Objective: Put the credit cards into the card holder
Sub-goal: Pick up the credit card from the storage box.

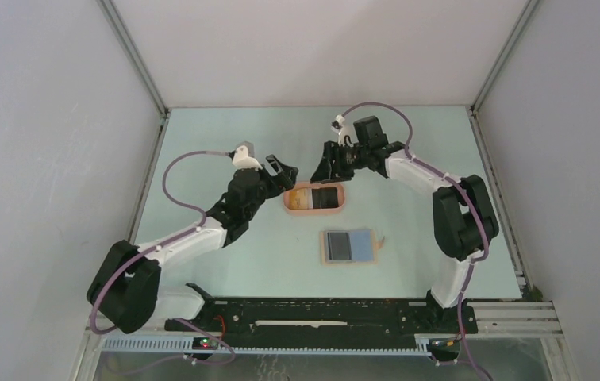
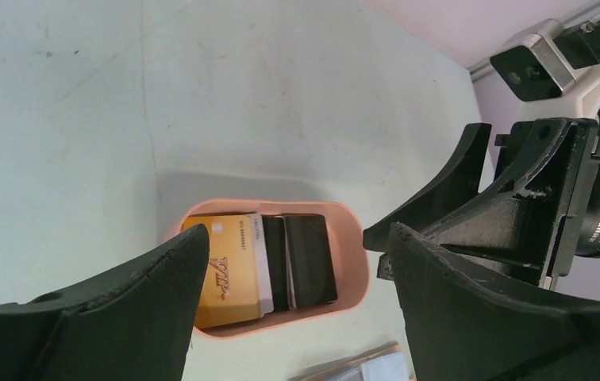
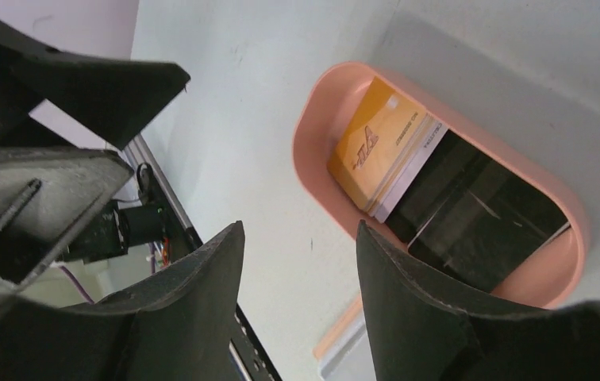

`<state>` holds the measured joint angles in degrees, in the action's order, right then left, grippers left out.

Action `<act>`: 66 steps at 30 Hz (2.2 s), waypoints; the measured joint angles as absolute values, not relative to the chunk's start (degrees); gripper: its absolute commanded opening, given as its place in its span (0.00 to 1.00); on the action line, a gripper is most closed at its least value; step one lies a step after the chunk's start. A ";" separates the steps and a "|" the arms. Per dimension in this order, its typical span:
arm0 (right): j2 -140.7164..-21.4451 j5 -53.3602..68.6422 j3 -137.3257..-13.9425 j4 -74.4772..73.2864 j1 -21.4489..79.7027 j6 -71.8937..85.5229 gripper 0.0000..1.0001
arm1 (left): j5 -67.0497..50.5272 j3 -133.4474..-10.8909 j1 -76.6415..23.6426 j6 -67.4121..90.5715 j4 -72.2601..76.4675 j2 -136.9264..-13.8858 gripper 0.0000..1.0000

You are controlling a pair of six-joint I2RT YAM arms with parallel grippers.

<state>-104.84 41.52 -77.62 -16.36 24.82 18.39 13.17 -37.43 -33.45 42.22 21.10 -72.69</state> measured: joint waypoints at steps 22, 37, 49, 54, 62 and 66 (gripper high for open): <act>-118.02 27.38 -81.28 -12.21 30.48 30.96 0.61 | 30.50 -36.84 -36.21 56.60 15.62 -80.09 0.69; -119.52 27.49 -83.33 -13.06 30.55 31.29 0.54 | 30.89 -36.84 -36.38 58.83 15.99 -84.01 0.61; -120.46 27.46 -83.44 -14.37 30.85 31.31 0.54 | 29.76 -36.84 -36.45 58.96 17.12 -86.52 0.49; -120.90 27.81 -83.59 -14.39 30.85 31.40 0.54 | 29.34 -36.84 -36.67 58.98 17.32 -87.55 0.48; -121.60 29.65 -84.07 -14.41 30.83 31.48 0.53 | 28.62 -36.84 -37.39 58.96 18.24 -88.33 0.41; -122.63 30.48 -84.75 -14.46 30.74 31.48 0.53 | 27.92 -36.84 -37.63 58.96 18.85 -89.03 0.35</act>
<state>-122.63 30.48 -84.75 -14.46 30.74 31.48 27.92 -36.84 -37.63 58.96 18.85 -89.03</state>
